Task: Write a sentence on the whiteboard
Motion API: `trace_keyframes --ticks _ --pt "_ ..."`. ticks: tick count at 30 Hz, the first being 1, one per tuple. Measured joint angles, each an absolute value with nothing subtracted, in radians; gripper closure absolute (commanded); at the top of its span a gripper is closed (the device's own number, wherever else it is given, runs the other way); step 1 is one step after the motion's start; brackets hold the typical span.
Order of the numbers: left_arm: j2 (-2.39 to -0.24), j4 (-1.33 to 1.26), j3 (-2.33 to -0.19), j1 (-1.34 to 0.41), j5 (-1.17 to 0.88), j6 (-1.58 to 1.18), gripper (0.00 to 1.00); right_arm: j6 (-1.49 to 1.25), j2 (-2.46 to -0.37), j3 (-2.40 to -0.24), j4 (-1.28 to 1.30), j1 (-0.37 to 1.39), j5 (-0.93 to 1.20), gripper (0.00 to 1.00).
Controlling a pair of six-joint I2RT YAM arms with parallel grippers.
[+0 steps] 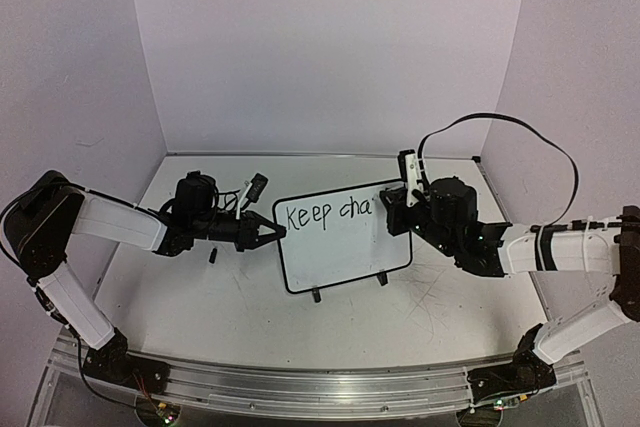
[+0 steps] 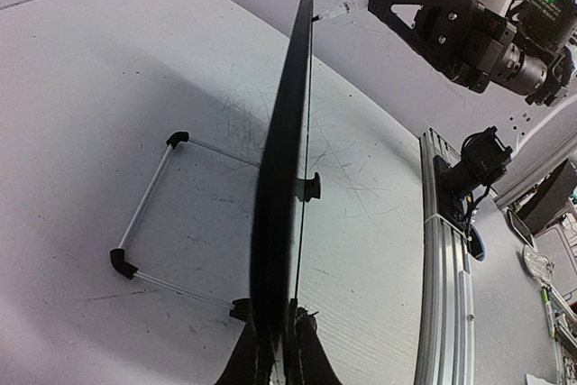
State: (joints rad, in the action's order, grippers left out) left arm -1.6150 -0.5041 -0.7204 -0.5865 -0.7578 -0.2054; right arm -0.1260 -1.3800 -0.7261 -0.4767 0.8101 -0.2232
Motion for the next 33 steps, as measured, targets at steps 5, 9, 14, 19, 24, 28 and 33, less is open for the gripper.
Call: trace_keyframes --ticks 5,9,14,19,24,28,33 --pt "-1.615 -0.504 -0.72 -0.587 -0.758 -0.205 1.0 -0.132 -1.38 -0.726 -0.469 0.81 -0.218 1.0" --pt "-1.615 -0.504 -0.72 -0.587 -0.758 -0.205 1.0 -0.135 -1.38 -0.726 -0.461 0.81 -0.219 1.0" --pt "-1.615 -0.504 -0.72 -0.587 -0.757 -0.206 1.0 -0.137 -1.379 -0.726 -0.453 0.81 -0.223 1.0" --pt "-1.615 -0.504 -0.72 -0.587 -0.757 -0.206 1.0 -0.138 -1.377 -0.726 -0.446 0.81 -0.239 1.0" --pt "-1.615 -0.504 -0.72 -0.587 -0.757 -0.205 1.0 -0.14 -1.368 -0.723 -0.435 0.81 -0.265 1.0" --pt "-1.615 -0.504 -0.72 -0.587 -0.757 -0.205 1.0 -0.144 -1.363 -0.717 -0.428 0.81 -0.276 1.0" --pt "-1.615 -0.504 -0.72 -0.587 -0.757 -0.205 1.0 -0.149 -1.354 -0.707 -0.417 0.81 -0.279 1.0"
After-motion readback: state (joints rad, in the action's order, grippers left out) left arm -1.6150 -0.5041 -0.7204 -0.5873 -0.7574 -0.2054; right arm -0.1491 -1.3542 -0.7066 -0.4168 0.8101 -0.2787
